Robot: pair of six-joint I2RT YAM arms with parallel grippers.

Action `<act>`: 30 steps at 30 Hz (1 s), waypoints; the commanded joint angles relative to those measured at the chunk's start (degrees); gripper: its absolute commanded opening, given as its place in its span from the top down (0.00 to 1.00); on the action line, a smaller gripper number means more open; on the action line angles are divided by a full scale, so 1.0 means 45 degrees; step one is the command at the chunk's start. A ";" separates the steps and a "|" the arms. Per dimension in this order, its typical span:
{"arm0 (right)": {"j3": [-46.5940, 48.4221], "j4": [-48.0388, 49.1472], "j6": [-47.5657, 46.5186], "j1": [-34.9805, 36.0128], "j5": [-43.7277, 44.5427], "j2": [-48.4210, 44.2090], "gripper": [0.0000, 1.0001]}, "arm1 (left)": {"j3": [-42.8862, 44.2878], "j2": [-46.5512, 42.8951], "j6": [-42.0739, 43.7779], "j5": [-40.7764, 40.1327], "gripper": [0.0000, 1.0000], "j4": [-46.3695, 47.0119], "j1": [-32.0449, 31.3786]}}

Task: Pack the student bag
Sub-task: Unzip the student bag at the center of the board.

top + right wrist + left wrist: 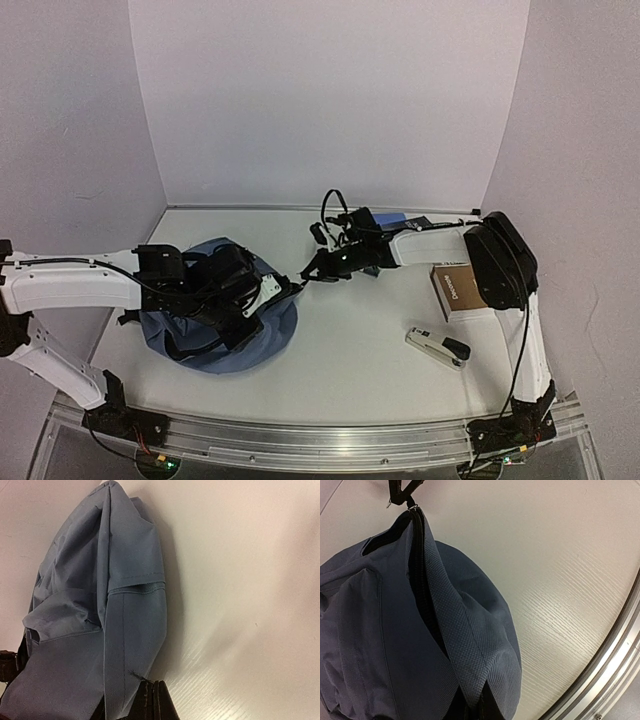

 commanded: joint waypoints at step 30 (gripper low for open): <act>-0.1366 0.1250 0.1950 0.1719 -0.0414 -0.1705 1.00 | 0.0383 0.1549 0.0397 -0.0492 0.13 0.1483 -0.0082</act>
